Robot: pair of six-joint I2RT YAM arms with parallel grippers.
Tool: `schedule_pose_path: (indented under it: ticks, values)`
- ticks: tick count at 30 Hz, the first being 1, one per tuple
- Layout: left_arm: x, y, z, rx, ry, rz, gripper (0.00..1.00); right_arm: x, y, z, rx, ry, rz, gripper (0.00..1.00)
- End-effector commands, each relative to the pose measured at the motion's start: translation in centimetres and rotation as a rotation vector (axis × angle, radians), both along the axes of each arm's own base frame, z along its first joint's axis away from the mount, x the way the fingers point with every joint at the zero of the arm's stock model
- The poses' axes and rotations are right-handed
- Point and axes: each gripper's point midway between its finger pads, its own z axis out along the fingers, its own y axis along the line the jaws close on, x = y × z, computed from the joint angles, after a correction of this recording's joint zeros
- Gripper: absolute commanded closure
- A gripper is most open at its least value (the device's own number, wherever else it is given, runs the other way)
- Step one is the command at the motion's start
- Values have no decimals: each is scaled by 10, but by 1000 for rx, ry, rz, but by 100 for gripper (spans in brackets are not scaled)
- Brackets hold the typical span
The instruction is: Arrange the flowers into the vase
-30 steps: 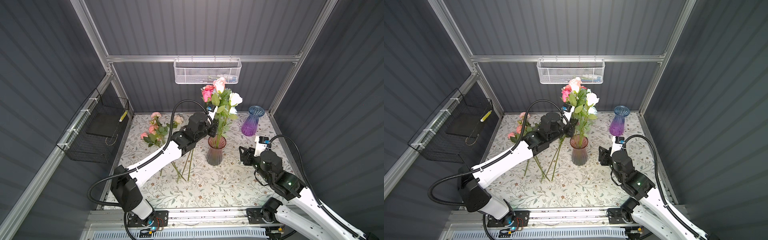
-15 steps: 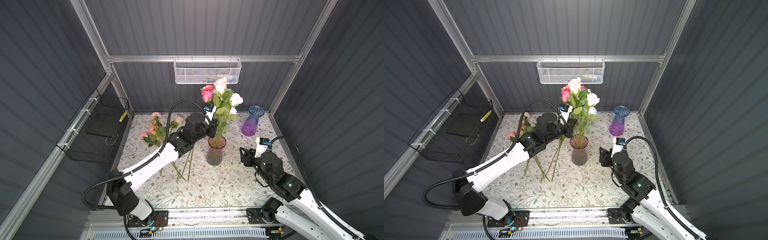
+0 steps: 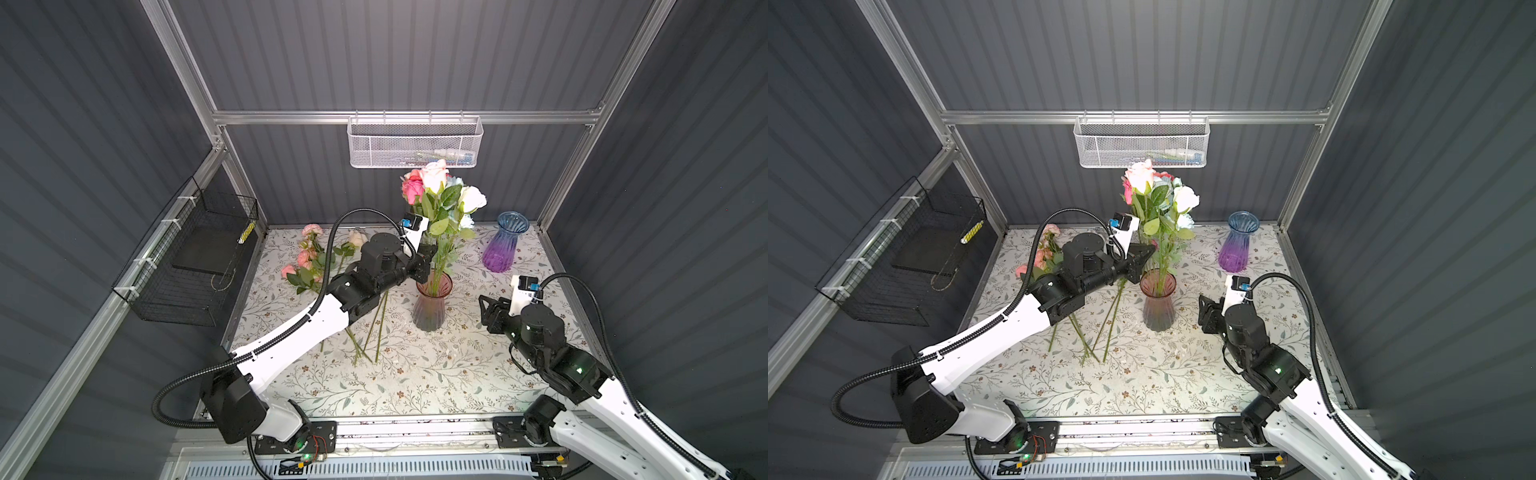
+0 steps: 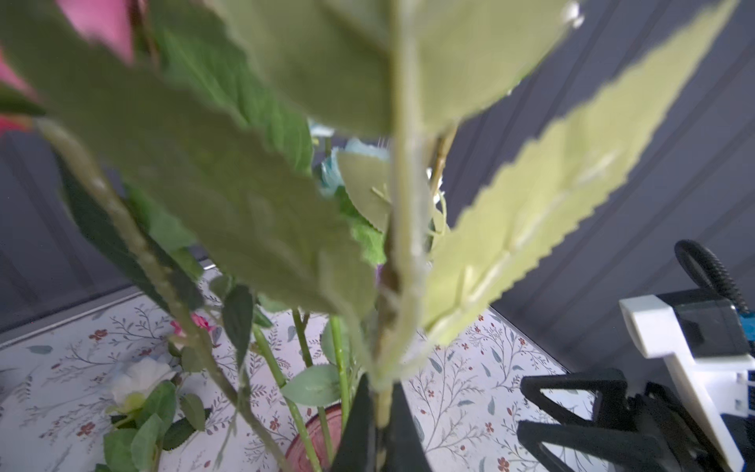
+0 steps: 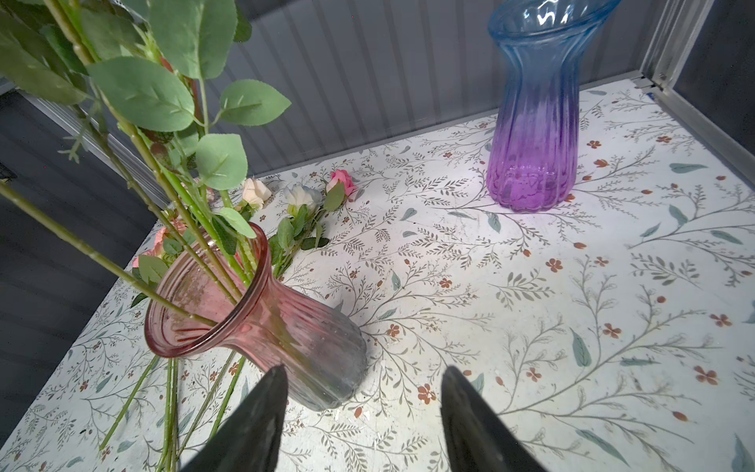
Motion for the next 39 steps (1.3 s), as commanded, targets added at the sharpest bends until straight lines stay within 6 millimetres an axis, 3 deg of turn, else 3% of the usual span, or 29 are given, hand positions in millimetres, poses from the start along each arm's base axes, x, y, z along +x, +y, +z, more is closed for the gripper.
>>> schedule_pose_path:
  ticks: [1, 15, 19, 21, 24, 32, 36, 39]
  values:
    - [-7, -14, -24, -10, 78, -60, 100, 0, -1, -1, 6, -4, -6, 38]
    - [-6, -9, -63, 50, 102, -34, 99, 1, -1, -2, 10, -1, -8, 37]
    - [-7, -6, -68, 49, 102, -26, 92, 1, 0, -3, 9, 1, -6, 37]
    - [-9, -5, -69, 46, 97, -29, 82, 1, -1, -2, 8, 2, -7, 36]
    - [-11, 1, -59, 41, 74, -21, 64, 1, 0, 1, 12, -2, -4, 36]
    - [-22, 23, -12, 38, -30, 3, 46, 2, 3, 12, 20, -7, 8, 36]
    - [-31, 47, 6, 47, -75, 49, 36, 4, 11, 17, 31, 23, 31, 36]
    - [-32, 82, 9, 63, -91, 173, 27, 8, 22, 23, 61, 70, 52, 35]
